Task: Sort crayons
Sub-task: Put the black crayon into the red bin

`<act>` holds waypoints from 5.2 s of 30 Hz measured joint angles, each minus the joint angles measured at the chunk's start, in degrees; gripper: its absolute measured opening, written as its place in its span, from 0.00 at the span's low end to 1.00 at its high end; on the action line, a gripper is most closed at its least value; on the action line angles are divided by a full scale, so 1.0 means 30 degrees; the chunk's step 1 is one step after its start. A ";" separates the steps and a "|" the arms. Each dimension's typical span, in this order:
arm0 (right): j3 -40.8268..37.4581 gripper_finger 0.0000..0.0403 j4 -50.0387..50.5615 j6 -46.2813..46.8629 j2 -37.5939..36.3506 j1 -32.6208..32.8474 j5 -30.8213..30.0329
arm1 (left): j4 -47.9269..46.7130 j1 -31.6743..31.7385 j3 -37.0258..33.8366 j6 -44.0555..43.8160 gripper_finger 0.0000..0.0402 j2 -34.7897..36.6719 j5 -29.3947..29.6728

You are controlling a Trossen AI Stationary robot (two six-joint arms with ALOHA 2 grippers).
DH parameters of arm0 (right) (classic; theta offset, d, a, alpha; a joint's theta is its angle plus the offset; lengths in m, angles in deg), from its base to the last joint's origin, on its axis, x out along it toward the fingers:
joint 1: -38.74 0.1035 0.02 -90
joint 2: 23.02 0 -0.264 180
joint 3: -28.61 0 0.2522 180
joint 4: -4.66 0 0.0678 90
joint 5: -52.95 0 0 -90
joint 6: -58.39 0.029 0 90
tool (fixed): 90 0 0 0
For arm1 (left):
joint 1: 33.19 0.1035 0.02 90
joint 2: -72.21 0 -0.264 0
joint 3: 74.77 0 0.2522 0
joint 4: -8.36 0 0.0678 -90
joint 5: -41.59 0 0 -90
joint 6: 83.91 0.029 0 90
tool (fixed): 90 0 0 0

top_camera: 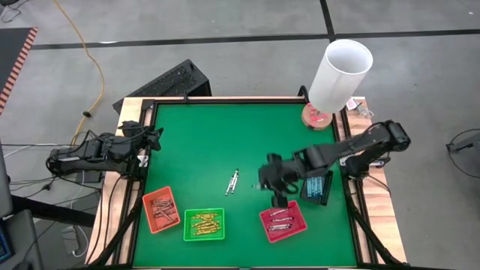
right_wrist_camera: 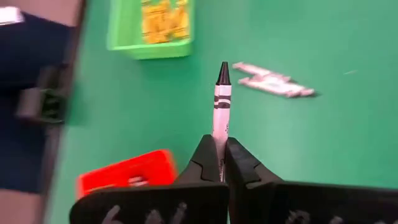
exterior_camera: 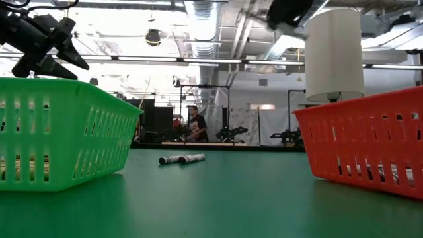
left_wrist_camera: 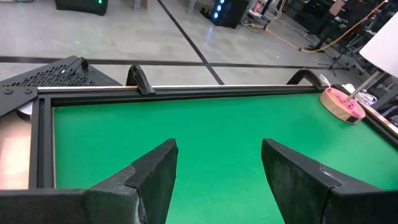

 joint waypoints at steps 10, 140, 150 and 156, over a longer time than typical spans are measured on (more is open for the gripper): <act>0.0009 0.00 0.1973 0.8254 0.0106 0.5355 -0.2841 | 0.0006 -0.0004 0.0000 0.0000 0.56 0.0001 0.0015; 0.2973 0.21 -0.5878 -0.8945 0.6109 -0.2781 -0.2419 | -0.0017 -0.0004 0.0000 -0.0007 0.56 0.0003 -0.0116; 0.2965 0.21 -0.5418 -1.4674 0.8425 -0.4528 -0.0888 | -0.0025 0.0000 0.0000 -0.0007 0.56 0.0000 -0.0117; 0.2965 0.27 -0.5203 -1.7543 0.9666 -0.4668 -0.0845 | -0.0033 -0.0004 0.0000 -0.0007 0.56 0.0001 -0.0117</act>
